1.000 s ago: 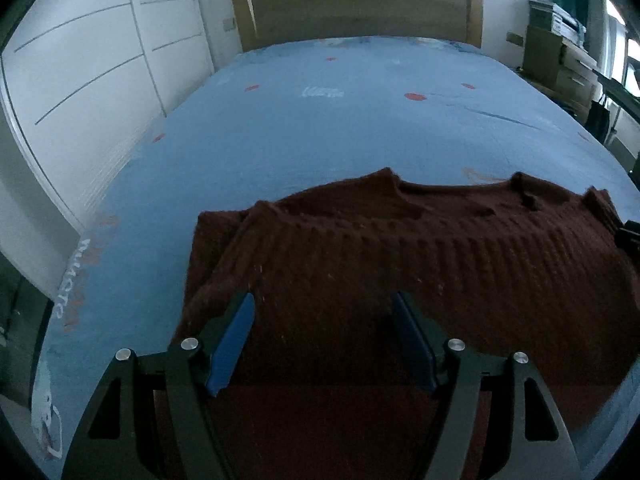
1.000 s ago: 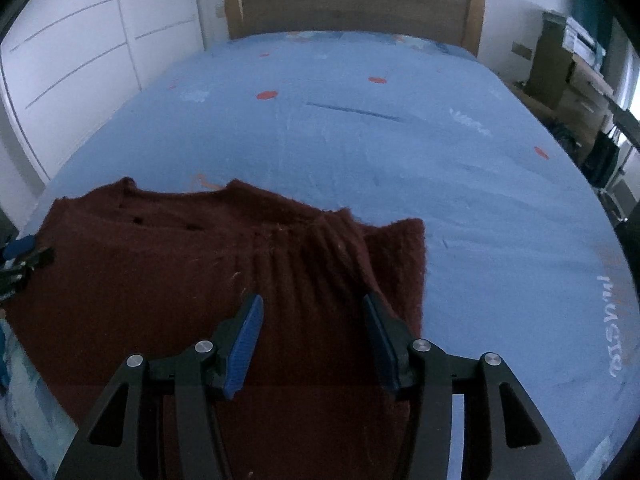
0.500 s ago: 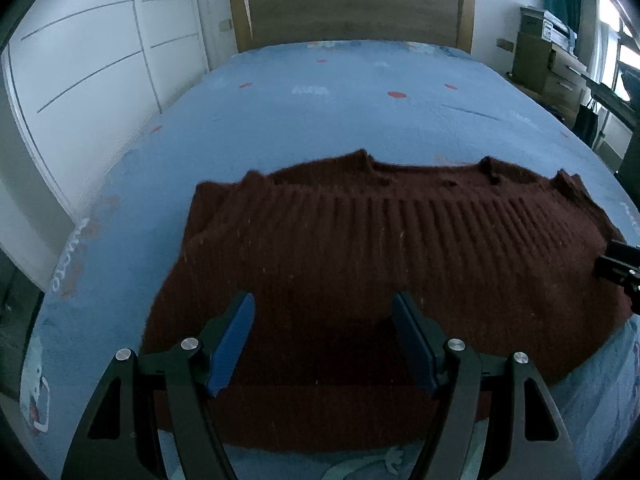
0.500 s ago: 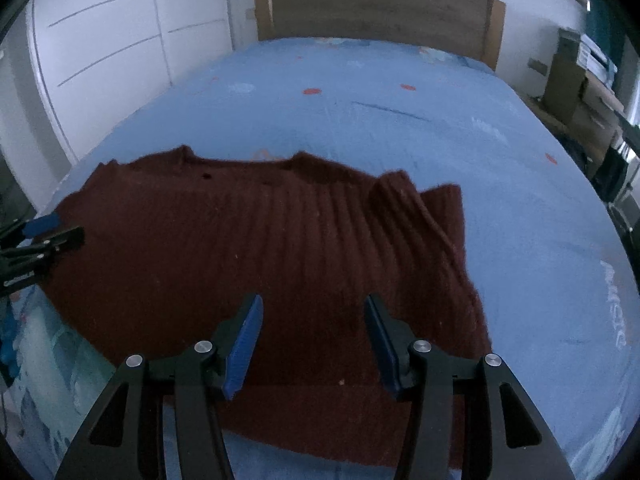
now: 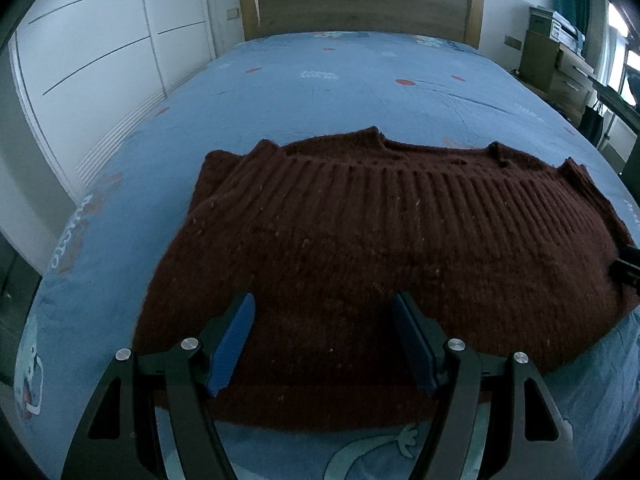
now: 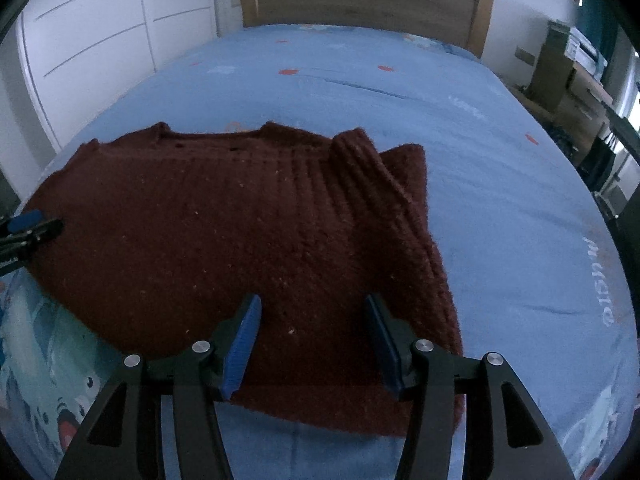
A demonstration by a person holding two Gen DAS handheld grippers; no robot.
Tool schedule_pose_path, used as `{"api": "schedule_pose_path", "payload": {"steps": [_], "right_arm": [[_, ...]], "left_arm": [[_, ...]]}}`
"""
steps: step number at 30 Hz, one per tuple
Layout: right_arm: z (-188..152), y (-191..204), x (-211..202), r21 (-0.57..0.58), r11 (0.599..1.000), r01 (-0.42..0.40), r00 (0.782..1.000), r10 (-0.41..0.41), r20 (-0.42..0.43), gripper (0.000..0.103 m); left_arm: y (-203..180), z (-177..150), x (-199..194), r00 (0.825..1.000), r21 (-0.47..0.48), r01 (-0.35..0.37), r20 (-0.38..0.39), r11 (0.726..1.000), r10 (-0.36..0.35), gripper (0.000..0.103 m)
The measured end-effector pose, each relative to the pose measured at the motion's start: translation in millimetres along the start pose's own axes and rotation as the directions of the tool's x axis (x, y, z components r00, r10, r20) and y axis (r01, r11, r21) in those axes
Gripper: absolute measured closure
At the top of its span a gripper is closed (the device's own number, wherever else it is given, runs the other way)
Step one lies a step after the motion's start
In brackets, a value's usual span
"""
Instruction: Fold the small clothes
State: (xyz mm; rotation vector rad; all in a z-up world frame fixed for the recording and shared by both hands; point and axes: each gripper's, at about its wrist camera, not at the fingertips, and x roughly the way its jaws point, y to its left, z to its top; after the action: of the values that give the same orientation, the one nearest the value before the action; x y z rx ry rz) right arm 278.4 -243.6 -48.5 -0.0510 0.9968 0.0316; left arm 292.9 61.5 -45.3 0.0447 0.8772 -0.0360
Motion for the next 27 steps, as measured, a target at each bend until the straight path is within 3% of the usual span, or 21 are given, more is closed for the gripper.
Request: {"api": "schedule_pose_path", "payload": {"steps": [17,27], "right_arm": [[-10,7,0,-0.018,1.0,-0.004,1.0,0.004,0.003,0.046],[-7,8,-18,-0.013,1.0,0.022,0.999,-0.022,0.028,0.046]], "left_arm": [[6,-9,-3,1.0,0.008,-0.007,0.006,1.0,0.007,0.036],[24,-15,-23,0.999,-0.04,-0.039,0.032,0.998,0.04,0.036]]}}
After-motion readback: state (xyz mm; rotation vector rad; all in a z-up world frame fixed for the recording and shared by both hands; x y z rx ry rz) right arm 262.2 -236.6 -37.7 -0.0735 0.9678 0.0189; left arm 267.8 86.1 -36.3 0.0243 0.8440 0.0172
